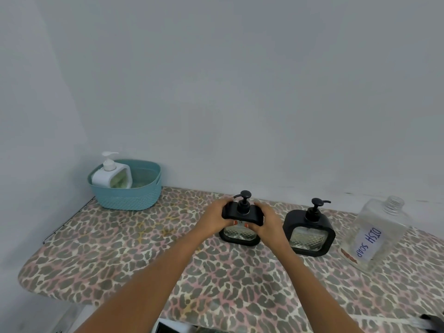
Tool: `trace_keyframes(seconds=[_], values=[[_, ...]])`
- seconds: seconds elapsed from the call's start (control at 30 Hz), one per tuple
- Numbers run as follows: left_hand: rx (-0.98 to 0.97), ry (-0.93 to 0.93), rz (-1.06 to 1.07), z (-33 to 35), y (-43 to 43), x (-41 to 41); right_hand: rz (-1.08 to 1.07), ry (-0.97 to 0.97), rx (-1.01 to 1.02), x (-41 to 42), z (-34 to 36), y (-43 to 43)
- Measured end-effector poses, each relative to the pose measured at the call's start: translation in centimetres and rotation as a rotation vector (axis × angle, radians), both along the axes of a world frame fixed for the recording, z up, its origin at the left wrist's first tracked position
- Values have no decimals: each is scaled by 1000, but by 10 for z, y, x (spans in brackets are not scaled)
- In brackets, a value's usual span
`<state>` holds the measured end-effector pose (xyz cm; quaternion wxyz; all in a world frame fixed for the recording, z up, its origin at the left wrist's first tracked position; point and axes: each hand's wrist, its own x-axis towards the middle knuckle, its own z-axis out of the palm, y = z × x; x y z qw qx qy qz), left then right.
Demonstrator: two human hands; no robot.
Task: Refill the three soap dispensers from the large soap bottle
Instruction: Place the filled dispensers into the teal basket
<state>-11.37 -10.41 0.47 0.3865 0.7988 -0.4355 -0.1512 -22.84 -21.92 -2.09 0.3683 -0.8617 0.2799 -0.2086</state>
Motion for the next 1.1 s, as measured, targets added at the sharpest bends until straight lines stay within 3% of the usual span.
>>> trace_keyframes(seconds=[0.3, 0.57, 1.1], values=[[-37, 3, 1, 4, 16, 10, 108, 97, -101, 9, 22, 1], [-97, -46, 44, 38, 53, 37, 190, 44, -146, 40, 58, 24], [-146, -128, 232, 117, 130, 141, 439, 2, -196, 168, 144, 72]])
